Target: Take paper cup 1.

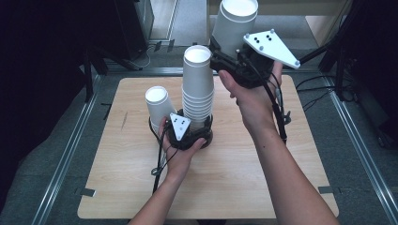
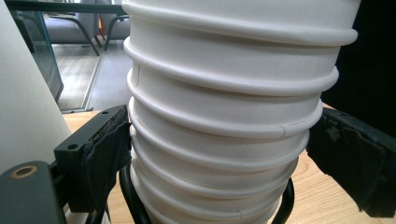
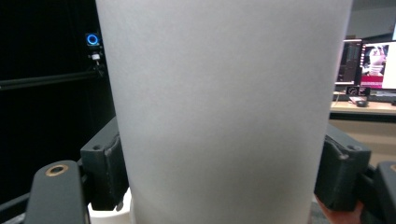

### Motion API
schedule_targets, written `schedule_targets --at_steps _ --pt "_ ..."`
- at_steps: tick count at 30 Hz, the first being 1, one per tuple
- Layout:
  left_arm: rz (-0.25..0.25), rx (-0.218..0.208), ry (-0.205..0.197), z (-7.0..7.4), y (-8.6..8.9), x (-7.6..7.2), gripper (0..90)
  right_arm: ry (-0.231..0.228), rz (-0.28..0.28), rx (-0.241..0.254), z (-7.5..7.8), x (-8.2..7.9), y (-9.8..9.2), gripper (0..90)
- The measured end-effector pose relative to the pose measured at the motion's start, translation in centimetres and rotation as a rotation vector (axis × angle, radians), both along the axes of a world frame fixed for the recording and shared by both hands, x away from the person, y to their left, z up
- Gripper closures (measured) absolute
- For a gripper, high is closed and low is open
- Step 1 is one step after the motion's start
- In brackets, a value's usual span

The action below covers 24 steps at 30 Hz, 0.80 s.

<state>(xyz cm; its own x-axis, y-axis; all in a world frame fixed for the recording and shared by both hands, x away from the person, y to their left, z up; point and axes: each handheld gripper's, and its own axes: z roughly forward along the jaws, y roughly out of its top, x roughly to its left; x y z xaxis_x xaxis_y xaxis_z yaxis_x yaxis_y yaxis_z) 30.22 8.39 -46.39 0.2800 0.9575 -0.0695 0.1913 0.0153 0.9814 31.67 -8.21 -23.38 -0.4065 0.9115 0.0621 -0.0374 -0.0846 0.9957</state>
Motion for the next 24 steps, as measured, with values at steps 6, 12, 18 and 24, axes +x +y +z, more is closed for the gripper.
schedule_targets --at_steps 6,12,18,24 --pt "-0.004 0.002 0.004 0.0 0.1 0.0 7.1 0.018 -0.020 -0.004 -1.4 0.1 -1.3 20.0" --pt "-0.013 0.005 0.016 0.0 0.2 -0.1 7.2 0.024 -0.041 -0.030 -3.4 0.0 -2.4 19.9" --pt "-0.032 -0.007 0.044 0.0 0.5 -0.6 2.5 0.017 -0.058 -0.040 -4.9 -0.5 -3.3 19.9" --pt "-0.072 0.008 0.047 0.0 0.9 -1.6 1.0 0.033 -0.071 -0.086 -8.3 -1.4 -4.2 19.8"
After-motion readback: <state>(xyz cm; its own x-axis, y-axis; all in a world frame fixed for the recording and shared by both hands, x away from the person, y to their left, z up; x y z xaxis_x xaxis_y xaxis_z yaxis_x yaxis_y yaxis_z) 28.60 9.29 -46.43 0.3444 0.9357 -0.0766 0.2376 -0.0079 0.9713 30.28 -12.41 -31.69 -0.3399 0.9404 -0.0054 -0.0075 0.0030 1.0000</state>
